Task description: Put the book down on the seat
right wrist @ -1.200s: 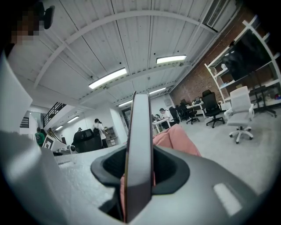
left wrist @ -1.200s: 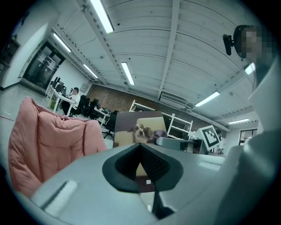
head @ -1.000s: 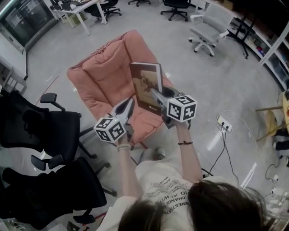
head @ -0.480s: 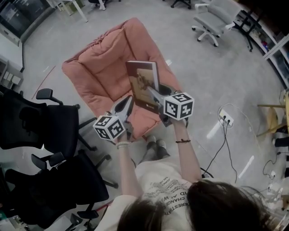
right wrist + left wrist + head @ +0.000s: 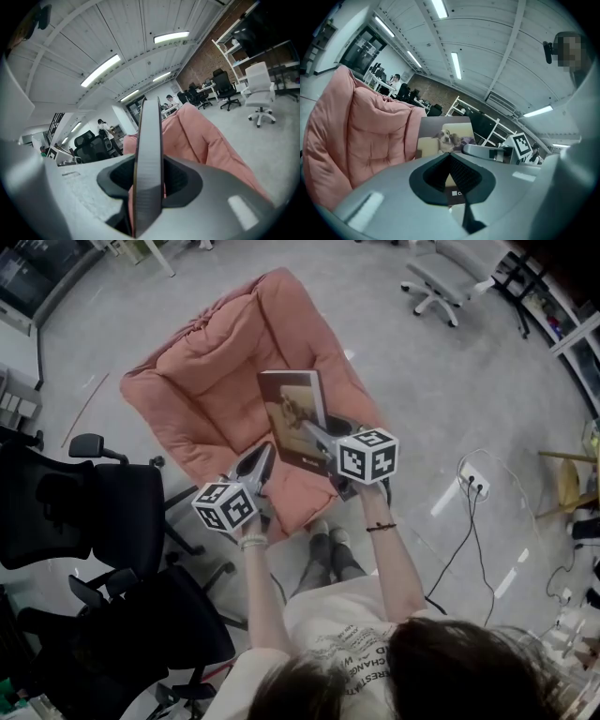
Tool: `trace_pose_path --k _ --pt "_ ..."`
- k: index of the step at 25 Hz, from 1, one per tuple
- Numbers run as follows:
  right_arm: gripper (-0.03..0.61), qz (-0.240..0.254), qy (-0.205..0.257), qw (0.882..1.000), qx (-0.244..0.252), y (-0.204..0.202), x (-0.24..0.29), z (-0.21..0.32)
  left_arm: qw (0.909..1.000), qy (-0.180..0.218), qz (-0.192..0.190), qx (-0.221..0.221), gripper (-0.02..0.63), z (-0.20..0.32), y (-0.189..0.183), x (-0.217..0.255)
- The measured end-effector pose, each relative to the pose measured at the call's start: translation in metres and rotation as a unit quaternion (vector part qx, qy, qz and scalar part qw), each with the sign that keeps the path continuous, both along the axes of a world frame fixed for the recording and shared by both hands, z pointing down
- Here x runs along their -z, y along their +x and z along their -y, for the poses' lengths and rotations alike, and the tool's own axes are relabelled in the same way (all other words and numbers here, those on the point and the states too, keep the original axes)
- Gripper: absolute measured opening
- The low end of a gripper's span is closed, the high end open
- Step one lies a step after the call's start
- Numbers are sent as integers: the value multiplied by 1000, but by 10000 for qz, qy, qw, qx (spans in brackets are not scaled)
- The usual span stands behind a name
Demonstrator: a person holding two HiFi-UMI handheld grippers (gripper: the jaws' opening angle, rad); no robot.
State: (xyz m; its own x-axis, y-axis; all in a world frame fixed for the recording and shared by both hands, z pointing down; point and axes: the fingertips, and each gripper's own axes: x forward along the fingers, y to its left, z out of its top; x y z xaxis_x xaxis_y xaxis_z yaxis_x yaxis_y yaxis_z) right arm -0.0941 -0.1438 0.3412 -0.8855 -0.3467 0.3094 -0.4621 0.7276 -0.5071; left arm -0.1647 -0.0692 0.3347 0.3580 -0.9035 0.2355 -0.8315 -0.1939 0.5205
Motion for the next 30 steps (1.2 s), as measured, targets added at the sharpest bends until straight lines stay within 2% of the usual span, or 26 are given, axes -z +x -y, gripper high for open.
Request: trace_pose_path --k 9,15,25,30 --pt "149 -333 -218 9990 179 -16 -65 35 9992 -252 -165 -253 -11 28 -1 -50" --pt "149 -450 -310 9983 215 -33 -121 69 9986 -362 -261 -298 -11 63 -16 -107" --pt "149 -540 -459 9970 309 -52 -180 81 9948 -709 -308 -659 -11 82 -16 -176" --pt "149 -677 -532 9958 321 -54 -212 86 9935 -853 -328 -684 -11 83 -22 -203"
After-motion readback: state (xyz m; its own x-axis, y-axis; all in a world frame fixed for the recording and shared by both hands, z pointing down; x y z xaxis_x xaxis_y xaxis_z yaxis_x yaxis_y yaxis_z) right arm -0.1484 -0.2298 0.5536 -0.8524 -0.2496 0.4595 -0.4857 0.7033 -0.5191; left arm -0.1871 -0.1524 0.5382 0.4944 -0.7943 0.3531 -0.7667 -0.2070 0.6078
